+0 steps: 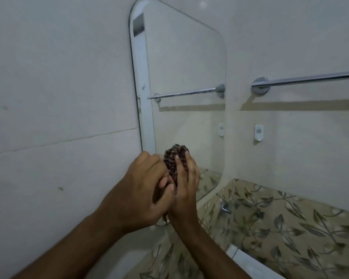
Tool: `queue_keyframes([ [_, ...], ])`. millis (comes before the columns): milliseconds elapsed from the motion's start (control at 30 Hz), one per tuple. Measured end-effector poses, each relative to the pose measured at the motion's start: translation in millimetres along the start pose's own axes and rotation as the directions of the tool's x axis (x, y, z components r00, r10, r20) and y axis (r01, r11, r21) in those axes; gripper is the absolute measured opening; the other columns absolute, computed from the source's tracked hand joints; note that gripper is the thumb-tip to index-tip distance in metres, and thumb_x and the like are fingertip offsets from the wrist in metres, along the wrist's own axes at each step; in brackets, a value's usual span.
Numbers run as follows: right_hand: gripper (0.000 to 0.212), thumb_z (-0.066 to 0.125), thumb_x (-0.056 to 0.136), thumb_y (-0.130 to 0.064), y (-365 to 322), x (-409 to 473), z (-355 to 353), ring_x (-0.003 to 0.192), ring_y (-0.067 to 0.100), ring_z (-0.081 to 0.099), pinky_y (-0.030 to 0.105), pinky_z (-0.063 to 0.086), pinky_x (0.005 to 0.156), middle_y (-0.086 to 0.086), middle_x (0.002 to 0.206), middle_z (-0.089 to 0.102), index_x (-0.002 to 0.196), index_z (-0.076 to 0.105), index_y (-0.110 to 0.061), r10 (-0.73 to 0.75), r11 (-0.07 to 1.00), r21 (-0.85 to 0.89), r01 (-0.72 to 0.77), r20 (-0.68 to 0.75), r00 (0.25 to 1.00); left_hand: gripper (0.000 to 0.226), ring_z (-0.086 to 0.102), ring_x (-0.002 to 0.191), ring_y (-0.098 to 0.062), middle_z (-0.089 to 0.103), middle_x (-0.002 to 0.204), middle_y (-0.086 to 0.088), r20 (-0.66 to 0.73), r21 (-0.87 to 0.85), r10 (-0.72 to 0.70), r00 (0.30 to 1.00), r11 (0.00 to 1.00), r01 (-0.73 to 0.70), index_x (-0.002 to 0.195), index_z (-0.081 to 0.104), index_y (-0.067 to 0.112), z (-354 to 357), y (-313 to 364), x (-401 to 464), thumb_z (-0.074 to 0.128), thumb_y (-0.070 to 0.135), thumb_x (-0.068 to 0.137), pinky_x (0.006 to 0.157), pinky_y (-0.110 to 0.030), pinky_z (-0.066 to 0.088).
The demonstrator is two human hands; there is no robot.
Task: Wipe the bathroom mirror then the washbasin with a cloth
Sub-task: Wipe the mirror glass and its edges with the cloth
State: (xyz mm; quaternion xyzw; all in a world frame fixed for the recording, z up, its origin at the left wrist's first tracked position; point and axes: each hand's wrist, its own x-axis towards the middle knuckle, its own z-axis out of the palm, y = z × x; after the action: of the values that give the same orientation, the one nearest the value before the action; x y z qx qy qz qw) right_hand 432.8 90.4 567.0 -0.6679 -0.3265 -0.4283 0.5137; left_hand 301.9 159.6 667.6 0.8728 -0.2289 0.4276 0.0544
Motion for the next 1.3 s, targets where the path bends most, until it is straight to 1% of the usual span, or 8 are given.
queue_keyframes([
  [100,0.053,0.053,0.102,-0.023,-10,44,-5,0.151,0.03,0.019,0.038,0.017,0.124,0.01,0.163,0.022,0.151,0.035,-0.014,-0.151,0.988,-0.023,0.151,0.002,0.989,0.02,0.035,0.078,-0.014,0.036,0.08,0.008,-0.051,0.069,-0.028,0.998,0.997,0.031,0.079,0.034,0.025,-10,-2,5,0.049,0.024,0.091,0.072,-0.023,0.032],
  [333,0.048,0.047,0.104,-0.027,-23,112,-12,0.147,0.022,0.025,0.05,0.031,0.118,0.005,0.16,0.029,0.15,0.04,-0.015,-0.021,0.998,0.056,0.028,-0.113,0.993,0.017,0.036,0.075,-0.021,0.04,0.076,-0.002,-0.151,0.184,-0.09,0.984,0.976,0.118,0.074,0.043,0.01,-29,-3,13,0.041,0.012,0.09,0.068,-0.035,0.035],
  [500,0.045,0.037,0.106,-0.028,-31,35,-6,0.149,0.035,0.023,0.039,0.017,0.123,0.014,0.16,0.029,0.148,0.041,-0.01,-0.323,0.946,-0.008,0.323,0.011,0.946,0.017,0.036,0.073,-0.019,0.039,0.075,0.001,-0.172,0.273,-0.042,0.984,0.958,0.088,0.075,0.041,0.015,-40,-5,14,0.045,0.014,0.092,0.068,-0.03,0.034],
  [600,0.045,0.031,0.108,-0.031,-38,39,-3,0.148,0.037,0.026,0.043,0.021,0.122,0.013,0.158,0.03,0.145,0.045,-0.008,-0.364,0.931,-0.004,0.364,-0.008,0.931,0.016,0.035,0.072,-0.016,0.039,0.076,0.003,-0.185,0.341,-0.018,0.983,0.936,0.081,0.077,0.046,0.016,-49,-8,23,0.044,0.019,0.093,0.067,-0.026,0.032],
  [733,0.043,0.038,0.106,-0.026,-66,103,-6,0.144,0.038,0.032,0.045,0.025,0.12,0.018,0.155,0.036,0.145,0.045,-0.009,-0.389,0.921,-0.02,0.389,-0.085,0.917,0.013,0.034,0.071,-0.014,0.038,0.077,0.003,-0.259,0.406,0.001,0.966,0.907,0.108,0.079,0.051,0.014,-64,-9,45,0.048,0.019,0.09,0.068,-0.023,0.029],
  [967,0.048,0.051,0.101,-0.021,-87,153,-9,0.147,0.033,0.027,0.029,0.014,0.123,0.014,0.158,0.031,0.147,0.044,-0.009,-0.375,0.927,-0.06,0.371,-0.086,0.923,0.014,0.034,0.069,-0.012,0.036,0.076,0.007,-0.321,0.472,0.0,0.947,0.867,0.16,0.078,0.053,0.014,-76,-12,69,0.047,0.023,0.088,0.065,-0.022,0.027],
  [1133,0.047,0.035,0.107,-0.029,-58,91,-10,0.15,0.031,0.022,0.039,0.019,0.123,0.01,0.161,0.027,0.151,0.034,-0.015,-0.389,0.921,-0.017,0.389,-0.007,0.921,0.016,0.034,0.071,-0.014,0.044,0.073,0.0,-0.279,0.524,0.068,0.958,0.846,0.093,0.076,0.053,0.013,-73,-21,65,0.048,0.023,0.088,0.064,-0.029,0.033],
  [1300,0.049,0.033,0.107,-0.033,-72,136,-11,0.146,0.035,0.029,0.051,0.028,0.117,0.015,0.158,0.032,0.147,0.043,-0.008,-0.387,0.922,0.015,0.388,-0.036,0.921,0.017,0.037,0.064,-0.023,0.047,0.064,-0.01,-0.276,0.536,0.142,0.951,0.844,0.03,0.066,0.047,0.011,-88,-33,88,0.049,0.014,0.082,0.059,-0.041,0.038],
])
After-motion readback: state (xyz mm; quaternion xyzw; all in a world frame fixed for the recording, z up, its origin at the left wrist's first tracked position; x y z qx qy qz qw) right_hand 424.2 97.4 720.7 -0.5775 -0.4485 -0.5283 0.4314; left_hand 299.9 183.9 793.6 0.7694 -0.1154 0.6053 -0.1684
